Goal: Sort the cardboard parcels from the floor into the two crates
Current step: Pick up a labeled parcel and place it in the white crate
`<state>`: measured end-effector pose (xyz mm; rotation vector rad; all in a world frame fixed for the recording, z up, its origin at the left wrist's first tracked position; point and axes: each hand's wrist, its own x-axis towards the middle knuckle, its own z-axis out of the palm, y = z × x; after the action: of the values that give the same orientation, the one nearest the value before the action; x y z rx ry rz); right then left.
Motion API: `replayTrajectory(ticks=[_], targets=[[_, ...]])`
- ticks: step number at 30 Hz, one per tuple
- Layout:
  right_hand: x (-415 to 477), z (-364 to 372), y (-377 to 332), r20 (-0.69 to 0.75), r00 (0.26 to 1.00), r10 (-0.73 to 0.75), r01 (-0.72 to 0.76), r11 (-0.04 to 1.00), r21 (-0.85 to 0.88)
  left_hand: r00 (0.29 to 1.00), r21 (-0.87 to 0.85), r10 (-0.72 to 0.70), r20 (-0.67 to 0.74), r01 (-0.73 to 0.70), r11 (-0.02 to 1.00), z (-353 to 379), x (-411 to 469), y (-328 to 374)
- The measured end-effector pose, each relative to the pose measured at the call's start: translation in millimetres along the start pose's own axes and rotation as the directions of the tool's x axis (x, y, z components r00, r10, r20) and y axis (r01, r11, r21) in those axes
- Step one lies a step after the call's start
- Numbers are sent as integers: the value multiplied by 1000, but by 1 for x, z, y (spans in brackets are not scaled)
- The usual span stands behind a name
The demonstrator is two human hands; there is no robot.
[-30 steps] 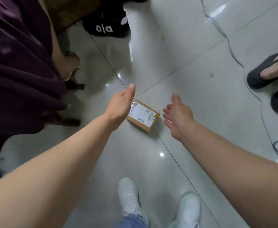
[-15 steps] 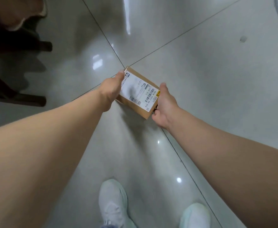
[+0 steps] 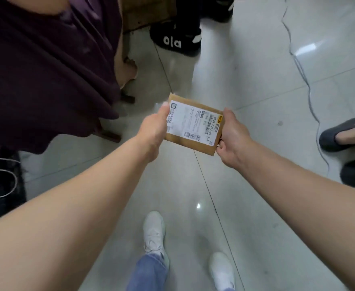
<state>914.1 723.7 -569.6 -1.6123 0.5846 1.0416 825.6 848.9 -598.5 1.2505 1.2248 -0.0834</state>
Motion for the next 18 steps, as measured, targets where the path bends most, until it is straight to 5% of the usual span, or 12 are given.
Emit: replayTrajectory(ticks=[7,18], targets=[[-181,4,-50,202,971,-126,166,967,-191,989,-270,30,-146,-69,960,-74,-200,70],[-448,17,-45,564,799,-209,424,860,-283,853,-314,101,-513,-296,902,-169,-485,81]])
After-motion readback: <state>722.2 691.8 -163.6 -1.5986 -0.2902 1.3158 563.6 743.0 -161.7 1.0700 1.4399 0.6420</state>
